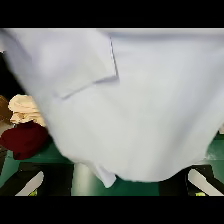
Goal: Fold the shirts.
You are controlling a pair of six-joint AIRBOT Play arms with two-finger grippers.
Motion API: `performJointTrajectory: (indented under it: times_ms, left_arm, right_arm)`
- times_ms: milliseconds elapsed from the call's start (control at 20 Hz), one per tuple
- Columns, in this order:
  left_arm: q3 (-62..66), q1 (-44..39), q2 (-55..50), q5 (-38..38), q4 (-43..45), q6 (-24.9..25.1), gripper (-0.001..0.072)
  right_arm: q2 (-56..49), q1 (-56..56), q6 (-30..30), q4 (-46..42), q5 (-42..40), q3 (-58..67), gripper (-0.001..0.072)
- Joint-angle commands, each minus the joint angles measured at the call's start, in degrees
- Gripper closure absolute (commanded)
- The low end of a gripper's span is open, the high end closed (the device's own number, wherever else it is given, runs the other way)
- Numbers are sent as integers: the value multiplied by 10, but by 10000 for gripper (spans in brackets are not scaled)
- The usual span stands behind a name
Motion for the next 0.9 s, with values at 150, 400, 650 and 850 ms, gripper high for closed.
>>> performJointTrajectory:
  times_ms: [150, 400, 650, 850]
  left_arm:
    - [-162, -1, -195, 31, -5, 27, 679]
    - [-97, -1, -374, 149, -21, 60, 679]
    - [-7, 4, -419, 140, -15, 75, 678]
    - [3, -2, -406, -17, 108, 72, 680]
  right_arm:
    - [-183, 101, 21, -90, -9, -155, 696]
    - [-340, 109, 25, -78, -121, -77, 696]
    - [-394, 109, 27, -81, -116, 31, 696]
    - [-380, 118, 20, -122, -47, 28, 697]
